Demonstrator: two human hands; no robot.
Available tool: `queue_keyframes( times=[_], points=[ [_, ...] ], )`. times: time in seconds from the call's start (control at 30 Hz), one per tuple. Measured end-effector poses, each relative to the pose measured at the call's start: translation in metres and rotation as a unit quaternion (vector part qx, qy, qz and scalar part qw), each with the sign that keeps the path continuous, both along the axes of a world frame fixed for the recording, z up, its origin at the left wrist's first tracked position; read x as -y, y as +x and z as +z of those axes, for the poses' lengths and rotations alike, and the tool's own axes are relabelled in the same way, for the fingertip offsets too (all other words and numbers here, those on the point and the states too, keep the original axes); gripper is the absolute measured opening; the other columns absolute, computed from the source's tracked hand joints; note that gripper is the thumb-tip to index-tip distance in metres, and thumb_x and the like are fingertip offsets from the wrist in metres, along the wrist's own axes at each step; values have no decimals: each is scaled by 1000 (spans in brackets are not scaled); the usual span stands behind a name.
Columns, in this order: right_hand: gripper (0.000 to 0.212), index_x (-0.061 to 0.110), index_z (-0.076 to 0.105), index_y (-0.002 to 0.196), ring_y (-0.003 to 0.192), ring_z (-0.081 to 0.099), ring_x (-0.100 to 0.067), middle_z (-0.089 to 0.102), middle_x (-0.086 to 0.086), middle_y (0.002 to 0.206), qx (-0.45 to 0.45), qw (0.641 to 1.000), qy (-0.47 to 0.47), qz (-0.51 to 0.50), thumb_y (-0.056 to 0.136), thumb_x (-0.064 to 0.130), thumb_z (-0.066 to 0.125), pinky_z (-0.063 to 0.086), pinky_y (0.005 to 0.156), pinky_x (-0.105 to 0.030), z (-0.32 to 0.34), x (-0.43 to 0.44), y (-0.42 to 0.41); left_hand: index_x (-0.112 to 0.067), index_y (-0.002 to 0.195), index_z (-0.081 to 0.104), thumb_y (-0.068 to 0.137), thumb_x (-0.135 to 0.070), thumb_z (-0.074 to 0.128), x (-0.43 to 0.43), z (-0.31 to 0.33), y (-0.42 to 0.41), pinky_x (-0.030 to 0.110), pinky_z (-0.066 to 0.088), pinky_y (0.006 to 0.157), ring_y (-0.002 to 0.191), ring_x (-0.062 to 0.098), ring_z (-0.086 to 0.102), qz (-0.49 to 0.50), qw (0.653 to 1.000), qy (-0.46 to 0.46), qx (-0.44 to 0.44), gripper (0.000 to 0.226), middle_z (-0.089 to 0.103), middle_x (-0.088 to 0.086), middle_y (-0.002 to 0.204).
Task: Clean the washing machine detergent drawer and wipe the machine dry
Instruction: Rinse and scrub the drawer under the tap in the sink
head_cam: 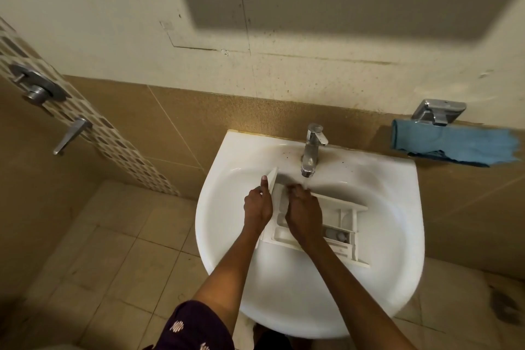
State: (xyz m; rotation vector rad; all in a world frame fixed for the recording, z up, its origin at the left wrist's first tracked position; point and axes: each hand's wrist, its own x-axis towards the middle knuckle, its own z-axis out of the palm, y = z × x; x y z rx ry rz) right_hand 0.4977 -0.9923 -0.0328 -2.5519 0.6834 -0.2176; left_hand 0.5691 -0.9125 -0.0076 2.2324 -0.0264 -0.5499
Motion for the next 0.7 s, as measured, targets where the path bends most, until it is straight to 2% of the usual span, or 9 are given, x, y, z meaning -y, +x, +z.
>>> queue_keyframes(
  times=[0.07,0.1,0.23,0.27,0.3,0.37,0.43,0.53,0.7],
  points=[
    [46,4,56,126,111,56,-33,59,-14,123,-27,996,18,-87,80,-3,56,47,91,-39,6,-1,2,6,109,60,98,-52,16,1,0,0,42,43,94,103,37,57,1,1000,1,0,73,62,24,111],
    [47,3,55,126,112,55,-33,59,-14,124,-34,995,14,-88,79,-3,56,46,91,-39,9,-2,6,5,109,60,98,-52,17,1,0,0,42,43,94,103,36,57,2,1000,1,-1,73,62,24,112],
    [40,0,67,104,90,66,-33,68,-14,100,35,998,-12,43,64,-6,65,54,77,-35,7,-13,12,2,109,62,99,-50,19,0,1,2,41,41,96,106,36,56,-3,1000,6,4,68,62,23,115],
    [43,0,67,105,91,66,-33,69,-14,101,49,997,-8,54,64,-7,68,54,79,-36,2,-12,8,2,109,62,99,-50,19,0,1,2,41,41,97,106,36,56,-4,1000,5,4,68,62,22,115],
    [46,0,64,113,97,65,-33,67,-15,108,53,998,13,44,68,-9,67,52,85,-37,-2,-8,1,2,109,61,99,-50,19,-1,1,1,41,40,96,107,37,55,-5,1000,7,2,68,61,22,115],
    [50,3,54,128,115,55,-31,58,-15,126,39,997,45,-39,81,-11,52,45,96,-34,-4,7,-14,3,110,60,98,-51,18,-1,1,1,41,40,94,107,36,55,-5,1000,8,3,70,61,23,114],
    [55,4,47,135,125,46,-30,50,-14,136,1,996,35,-84,83,-12,44,39,103,-33,-6,15,-21,4,112,60,98,-52,18,-1,2,1,41,40,94,107,35,55,-2,1000,5,1,71,61,22,116],
    [57,2,40,138,130,41,-30,44,-15,140,-25,996,19,-82,82,-9,45,35,107,-33,-1,6,-12,2,114,60,98,-52,19,-1,1,1,41,41,95,108,35,55,0,1000,5,-2,70,60,22,118],
    [62,7,37,142,135,37,-24,39,-8,146,-22,999,36,10,83,-11,42,34,108,-31,5,1,-7,-1,117,59,99,-50,20,-1,0,1,41,41,97,109,36,55,2,1000,2,1,66,60,21,120]
  ],
)
